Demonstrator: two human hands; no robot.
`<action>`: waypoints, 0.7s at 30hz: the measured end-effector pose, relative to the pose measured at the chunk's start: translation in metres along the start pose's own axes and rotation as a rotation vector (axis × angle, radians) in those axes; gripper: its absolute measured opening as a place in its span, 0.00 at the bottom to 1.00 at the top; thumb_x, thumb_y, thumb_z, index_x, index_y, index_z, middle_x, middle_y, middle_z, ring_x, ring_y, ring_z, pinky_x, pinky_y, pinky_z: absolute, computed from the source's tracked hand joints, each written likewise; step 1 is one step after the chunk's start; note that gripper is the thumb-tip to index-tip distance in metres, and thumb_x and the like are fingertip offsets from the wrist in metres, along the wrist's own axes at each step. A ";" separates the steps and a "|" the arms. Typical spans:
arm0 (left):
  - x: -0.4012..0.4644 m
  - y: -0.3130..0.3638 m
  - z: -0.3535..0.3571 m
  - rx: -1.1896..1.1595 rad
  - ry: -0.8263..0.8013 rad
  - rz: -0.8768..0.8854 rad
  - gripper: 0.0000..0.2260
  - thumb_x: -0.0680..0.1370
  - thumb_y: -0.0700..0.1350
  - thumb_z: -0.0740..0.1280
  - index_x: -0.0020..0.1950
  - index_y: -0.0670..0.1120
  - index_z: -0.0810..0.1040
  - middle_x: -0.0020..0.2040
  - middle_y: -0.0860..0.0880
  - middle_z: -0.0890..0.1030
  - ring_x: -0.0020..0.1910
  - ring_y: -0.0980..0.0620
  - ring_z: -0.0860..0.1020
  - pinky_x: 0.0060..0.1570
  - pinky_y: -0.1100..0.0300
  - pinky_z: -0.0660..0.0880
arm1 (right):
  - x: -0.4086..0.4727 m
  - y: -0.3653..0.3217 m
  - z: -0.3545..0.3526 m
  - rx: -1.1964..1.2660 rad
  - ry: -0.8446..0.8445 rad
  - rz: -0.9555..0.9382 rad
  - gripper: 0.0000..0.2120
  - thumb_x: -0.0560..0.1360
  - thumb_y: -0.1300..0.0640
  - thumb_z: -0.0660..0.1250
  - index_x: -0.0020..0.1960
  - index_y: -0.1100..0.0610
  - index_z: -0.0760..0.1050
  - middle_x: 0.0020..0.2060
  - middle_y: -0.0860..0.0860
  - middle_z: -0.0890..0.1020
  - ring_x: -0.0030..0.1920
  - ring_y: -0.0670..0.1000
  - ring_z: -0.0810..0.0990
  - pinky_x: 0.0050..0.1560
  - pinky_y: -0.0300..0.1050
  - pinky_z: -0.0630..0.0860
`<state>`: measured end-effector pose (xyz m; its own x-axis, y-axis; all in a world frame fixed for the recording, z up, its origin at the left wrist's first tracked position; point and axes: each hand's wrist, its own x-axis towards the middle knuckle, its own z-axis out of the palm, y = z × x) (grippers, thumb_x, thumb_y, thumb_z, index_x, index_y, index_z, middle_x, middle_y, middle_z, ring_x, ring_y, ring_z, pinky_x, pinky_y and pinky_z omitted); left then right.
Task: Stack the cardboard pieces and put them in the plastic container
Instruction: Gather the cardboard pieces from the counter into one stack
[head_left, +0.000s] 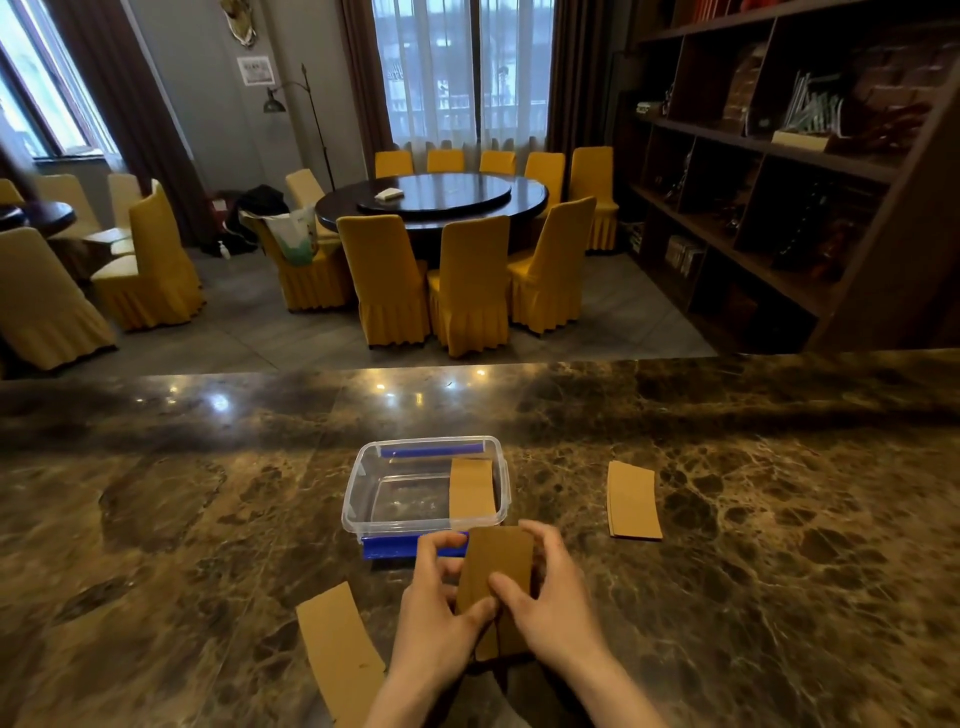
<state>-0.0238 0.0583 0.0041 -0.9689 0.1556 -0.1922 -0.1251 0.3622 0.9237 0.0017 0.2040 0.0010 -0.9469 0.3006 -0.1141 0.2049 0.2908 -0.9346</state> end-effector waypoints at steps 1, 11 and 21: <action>0.000 -0.002 -0.002 0.005 0.004 -0.015 0.29 0.73 0.35 0.78 0.60 0.61 0.68 0.52 0.54 0.84 0.45 0.58 0.86 0.42 0.59 0.85 | -0.001 0.001 -0.001 -0.070 0.028 -0.080 0.31 0.74 0.57 0.76 0.70 0.42 0.66 0.62 0.42 0.75 0.59 0.42 0.77 0.59 0.38 0.78; -0.003 -0.012 -0.017 0.090 -0.050 0.012 0.25 0.73 0.40 0.78 0.57 0.64 0.70 0.53 0.54 0.83 0.47 0.61 0.84 0.45 0.59 0.85 | 0.004 0.001 -0.009 -0.375 -0.139 -0.352 0.21 0.76 0.56 0.73 0.65 0.39 0.73 0.60 0.36 0.77 0.62 0.37 0.72 0.58 0.28 0.64; -0.017 -0.034 -0.061 0.846 0.368 -0.459 0.38 0.72 0.70 0.67 0.77 0.57 0.59 0.77 0.45 0.68 0.75 0.41 0.65 0.73 0.42 0.65 | -0.010 -0.005 0.000 -0.419 -0.166 -0.458 0.20 0.79 0.53 0.70 0.67 0.38 0.69 0.63 0.38 0.76 0.64 0.40 0.74 0.64 0.36 0.71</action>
<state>-0.0162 -0.0131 -0.0035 -0.8890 -0.4001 -0.2227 -0.4460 0.8667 0.2235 0.0097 0.1994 0.0071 -0.9803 -0.0731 0.1834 -0.1817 0.6967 -0.6940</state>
